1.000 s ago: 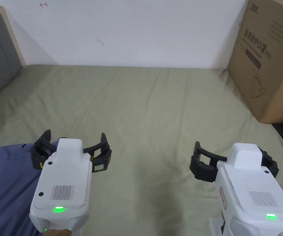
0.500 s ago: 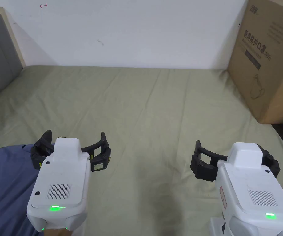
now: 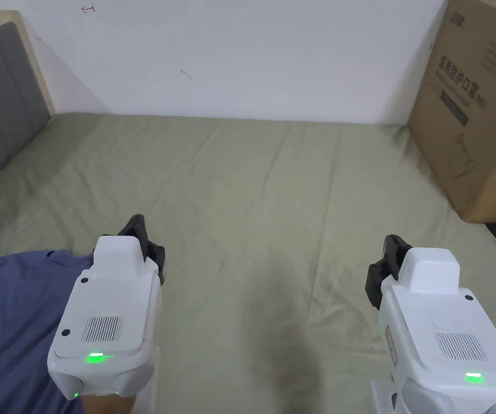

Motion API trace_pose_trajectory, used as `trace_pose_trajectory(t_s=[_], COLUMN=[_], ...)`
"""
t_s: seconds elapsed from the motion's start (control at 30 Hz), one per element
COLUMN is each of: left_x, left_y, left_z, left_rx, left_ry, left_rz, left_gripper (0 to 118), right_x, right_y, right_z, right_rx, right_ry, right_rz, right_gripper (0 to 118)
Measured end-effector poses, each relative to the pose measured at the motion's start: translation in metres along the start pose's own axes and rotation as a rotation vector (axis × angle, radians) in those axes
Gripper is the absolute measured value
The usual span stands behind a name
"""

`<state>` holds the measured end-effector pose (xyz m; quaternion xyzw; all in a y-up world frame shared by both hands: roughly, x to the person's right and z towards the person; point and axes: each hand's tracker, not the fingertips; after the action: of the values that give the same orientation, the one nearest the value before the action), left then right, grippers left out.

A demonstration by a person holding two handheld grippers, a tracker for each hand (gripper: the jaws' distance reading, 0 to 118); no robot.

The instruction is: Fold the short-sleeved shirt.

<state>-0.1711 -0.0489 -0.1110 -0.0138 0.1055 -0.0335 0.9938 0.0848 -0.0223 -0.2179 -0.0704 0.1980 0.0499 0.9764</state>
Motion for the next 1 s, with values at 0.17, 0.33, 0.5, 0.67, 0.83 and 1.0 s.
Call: trace_pose_trajectory(t_s=[0.17, 0.33, 0.5, 0.67, 0.83, 1.0], left_x=[-0.024, -0.07, -0.128, -0.182, -0.213, -0.226], left_y=[0.001, -0.001, 0.0, -0.001, -0.006, -0.012], left_z=[0.011, 0.037, 0.079, 0.126, 0.162, 0.18], left_rx=[0.0, -0.011, -0.021, -0.045, -0.076, -0.13], left_ry=[0.057, 0.192, 0.353, 0.504, 0.579, 0.582], left_rz=[0.017, -0.006, -0.009, -0.036, -0.034, -0.03], left_gripper=[0, 0, 0, 0, 0, 0], right_x=[-0.019, -0.069, -0.136, -0.198, -0.241, -0.264], right_y=[0.003, 0.01, 0.017, 0.02, 0.019, 0.019], right_z=[-0.008, -0.019, -0.027, -0.031, -0.031, -0.034], right_rx=[0.003, 0.029, 0.05, 0.048, 0.034, 0.021], right_ry=[0.055, 0.188, 0.348, 0.496, 0.581, 0.633], right_rz=[0.004, 0.015, 0.021, 0.013, -0.007, -0.005], right_gripper=[1, 1, 1, 1, 1, 1])
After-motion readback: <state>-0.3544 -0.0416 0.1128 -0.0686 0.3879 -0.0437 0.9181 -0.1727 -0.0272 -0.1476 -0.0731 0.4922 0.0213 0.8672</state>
